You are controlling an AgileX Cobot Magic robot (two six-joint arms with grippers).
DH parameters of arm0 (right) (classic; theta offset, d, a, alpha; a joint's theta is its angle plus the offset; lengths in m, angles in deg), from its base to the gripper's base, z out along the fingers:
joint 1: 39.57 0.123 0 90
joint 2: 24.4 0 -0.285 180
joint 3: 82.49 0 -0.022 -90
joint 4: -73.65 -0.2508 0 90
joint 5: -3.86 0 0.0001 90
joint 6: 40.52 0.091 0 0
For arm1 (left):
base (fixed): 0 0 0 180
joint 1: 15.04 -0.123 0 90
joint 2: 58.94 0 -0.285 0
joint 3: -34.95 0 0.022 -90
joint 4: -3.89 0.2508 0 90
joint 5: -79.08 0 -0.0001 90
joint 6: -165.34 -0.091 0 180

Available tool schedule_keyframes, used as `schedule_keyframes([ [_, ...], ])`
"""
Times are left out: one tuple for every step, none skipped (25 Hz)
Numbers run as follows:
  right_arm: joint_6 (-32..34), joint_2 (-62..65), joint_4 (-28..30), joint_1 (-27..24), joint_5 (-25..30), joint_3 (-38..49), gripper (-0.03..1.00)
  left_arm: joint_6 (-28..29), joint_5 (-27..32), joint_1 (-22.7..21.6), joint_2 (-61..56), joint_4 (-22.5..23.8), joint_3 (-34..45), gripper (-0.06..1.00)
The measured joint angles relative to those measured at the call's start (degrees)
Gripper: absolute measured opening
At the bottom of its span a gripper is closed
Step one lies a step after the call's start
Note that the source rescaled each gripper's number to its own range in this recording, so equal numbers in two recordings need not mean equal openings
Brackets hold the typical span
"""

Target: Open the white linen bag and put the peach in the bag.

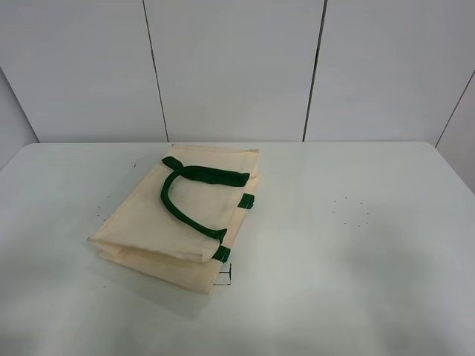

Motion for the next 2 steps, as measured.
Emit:
schedule_keyframes([
  [0.0,0.0,0.0,0.0,0.0,0.0,1.00,0.0,0.0,0.0,0.0,0.0,0.0,1.00],
  [0.0,0.0,0.0,0.0,0.0,0.0,1.00,0.0,0.0,0.0,0.0,0.0,0.0,1.00],
])
